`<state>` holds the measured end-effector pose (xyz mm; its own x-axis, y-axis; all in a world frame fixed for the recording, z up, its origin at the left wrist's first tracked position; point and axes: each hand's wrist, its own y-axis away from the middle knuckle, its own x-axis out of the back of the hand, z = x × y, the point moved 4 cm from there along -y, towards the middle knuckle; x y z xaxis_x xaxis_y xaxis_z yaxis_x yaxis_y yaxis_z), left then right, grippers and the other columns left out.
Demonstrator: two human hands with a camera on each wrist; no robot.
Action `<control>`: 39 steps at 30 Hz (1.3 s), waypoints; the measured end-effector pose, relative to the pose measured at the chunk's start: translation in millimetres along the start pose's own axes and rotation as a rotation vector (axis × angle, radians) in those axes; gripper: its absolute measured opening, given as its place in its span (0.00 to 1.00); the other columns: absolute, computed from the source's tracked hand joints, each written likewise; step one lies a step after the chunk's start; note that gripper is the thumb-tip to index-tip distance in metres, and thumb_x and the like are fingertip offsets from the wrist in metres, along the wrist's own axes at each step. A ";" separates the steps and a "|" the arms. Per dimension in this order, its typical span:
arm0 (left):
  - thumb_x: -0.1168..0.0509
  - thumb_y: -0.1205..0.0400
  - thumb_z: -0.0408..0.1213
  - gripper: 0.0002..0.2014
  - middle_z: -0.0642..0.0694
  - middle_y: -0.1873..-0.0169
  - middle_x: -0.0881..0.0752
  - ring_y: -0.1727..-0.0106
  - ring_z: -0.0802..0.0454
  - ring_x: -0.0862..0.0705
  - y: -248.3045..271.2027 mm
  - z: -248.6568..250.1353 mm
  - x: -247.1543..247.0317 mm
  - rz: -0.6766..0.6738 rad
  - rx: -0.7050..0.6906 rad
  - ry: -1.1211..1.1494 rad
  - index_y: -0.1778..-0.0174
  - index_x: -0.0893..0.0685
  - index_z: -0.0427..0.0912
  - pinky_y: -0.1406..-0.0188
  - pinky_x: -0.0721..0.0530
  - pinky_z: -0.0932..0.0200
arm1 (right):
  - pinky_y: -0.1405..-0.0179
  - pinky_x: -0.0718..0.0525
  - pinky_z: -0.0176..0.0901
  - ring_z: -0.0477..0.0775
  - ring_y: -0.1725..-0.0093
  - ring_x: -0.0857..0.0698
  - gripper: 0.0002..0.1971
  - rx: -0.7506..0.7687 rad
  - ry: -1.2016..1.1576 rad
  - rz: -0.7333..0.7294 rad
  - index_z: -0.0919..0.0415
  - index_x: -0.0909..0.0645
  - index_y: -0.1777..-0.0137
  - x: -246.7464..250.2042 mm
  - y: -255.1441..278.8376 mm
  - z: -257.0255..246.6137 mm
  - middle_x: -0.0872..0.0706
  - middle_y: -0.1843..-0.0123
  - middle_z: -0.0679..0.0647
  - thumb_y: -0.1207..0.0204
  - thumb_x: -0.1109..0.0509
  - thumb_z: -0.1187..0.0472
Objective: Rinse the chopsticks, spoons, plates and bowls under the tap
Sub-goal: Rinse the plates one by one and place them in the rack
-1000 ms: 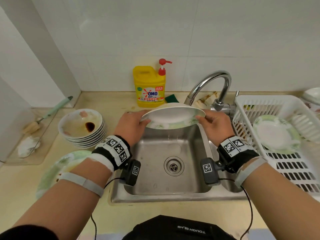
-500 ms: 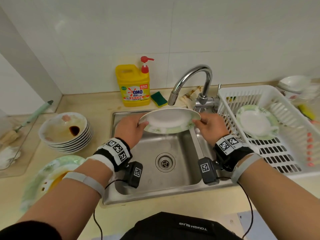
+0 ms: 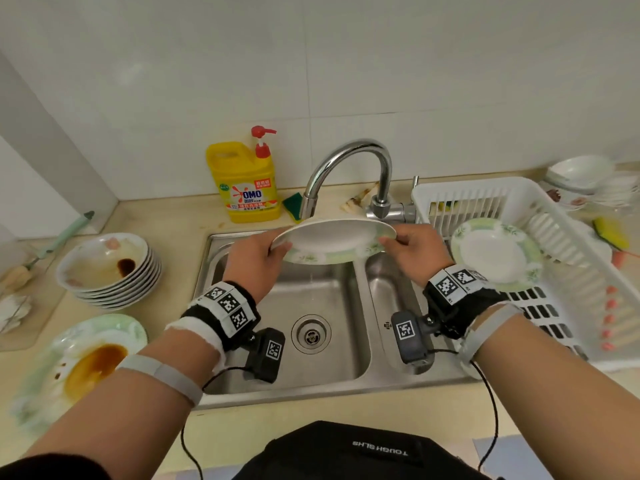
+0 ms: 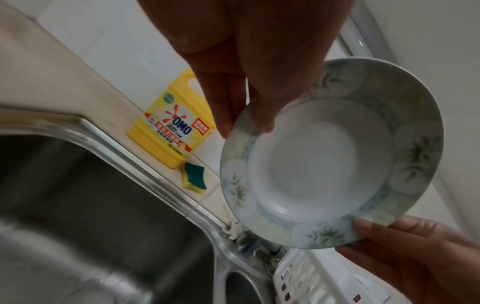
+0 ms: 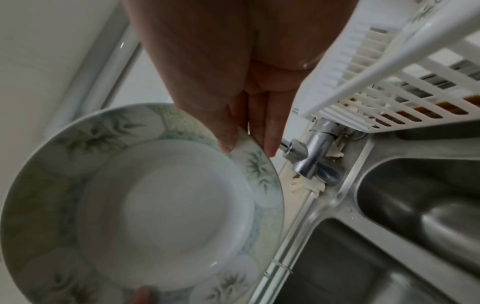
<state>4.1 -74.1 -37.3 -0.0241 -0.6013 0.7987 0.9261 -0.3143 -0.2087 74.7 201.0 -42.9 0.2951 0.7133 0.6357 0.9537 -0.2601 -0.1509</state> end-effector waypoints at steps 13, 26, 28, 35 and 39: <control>0.27 0.17 0.41 0.10 0.59 0.54 0.10 0.56 0.66 0.12 -26.6 171.6 -110.9 -0.139 -0.047 0.375 0.40 0.12 0.52 0.57 0.18 0.72 | 0.45 0.11 0.63 0.56 0.54 0.09 0.12 -0.026 0.052 0.147 0.50 0.11 0.48 204.5 -5.5 105.0 0.07 0.56 0.49 0.21 0.31 0.46; 0.33 0.14 0.33 0.34 0.53 0.48 0.14 0.50 0.52 0.10 -26.2 204.8 -221.0 -0.682 0.224 0.316 0.15 0.41 0.51 0.56 0.07 0.51 | 0.49 0.10 0.49 0.61 0.49 0.08 0.14 -0.652 -0.047 0.064 0.62 0.10 0.42 219.6 12.6 259.1 0.08 0.50 0.58 0.24 0.23 0.56; 0.33 0.14 0.31 0.34 0.50 0.47 0.13 0.49 0.50 0.09 -25.6 205.6 -222.6 -0.679 0.250 0.357 0.15 0.41 0.52 0.55 0.07 0.50 | 0.58 0.12 0.42 0.59 0.49 0.10 0.16 -0.751 -0.226 0.069 0.69 0.18 0.33 201.8 12.3 274.2 0.11 0.41 0.63 0.17 0.27 0.63; 0.30 0.15 0.34 0.42 0.43 0.37 0.13 0.49 0.49 0.07 -23.6 197.3 -224.6 -0.664 0.282 0.382 0.13 0.46 0.64 0.55 0.06 0.43 | 0.75 0.13 0.40 0.57 0.56 0.15 0.24 -0.967 -0.797 0.186 0.71 0.35 0.17 153.8 11.8 301.9 0.20 0.29 0.66 0.11 0.38 0.68; 0.30 0.15 0.36 0.44 0.43 0.34 0.15 0.48 0.48 0.08 -22.5 197.3 -223.3 -0.660 0.302 0.384 0.12 0.50 0.64 0.55 0.06 0.44 | 0.76 0.13 0.40 0.57 0.57 0.16 0.25 -1.033 -0.841 0.185 0.69 0.37 0.16 137.9 12.6 309.8 0.22 0.26 0.67 0.11 0.38 0.67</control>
<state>62.9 212.2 -99.6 -0.6758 -0.5888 0.4434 0.7364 -0.5132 0.4409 145.3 497.6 -191.7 0.7150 0.6978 -0.0429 0.5268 -0.4975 0.6892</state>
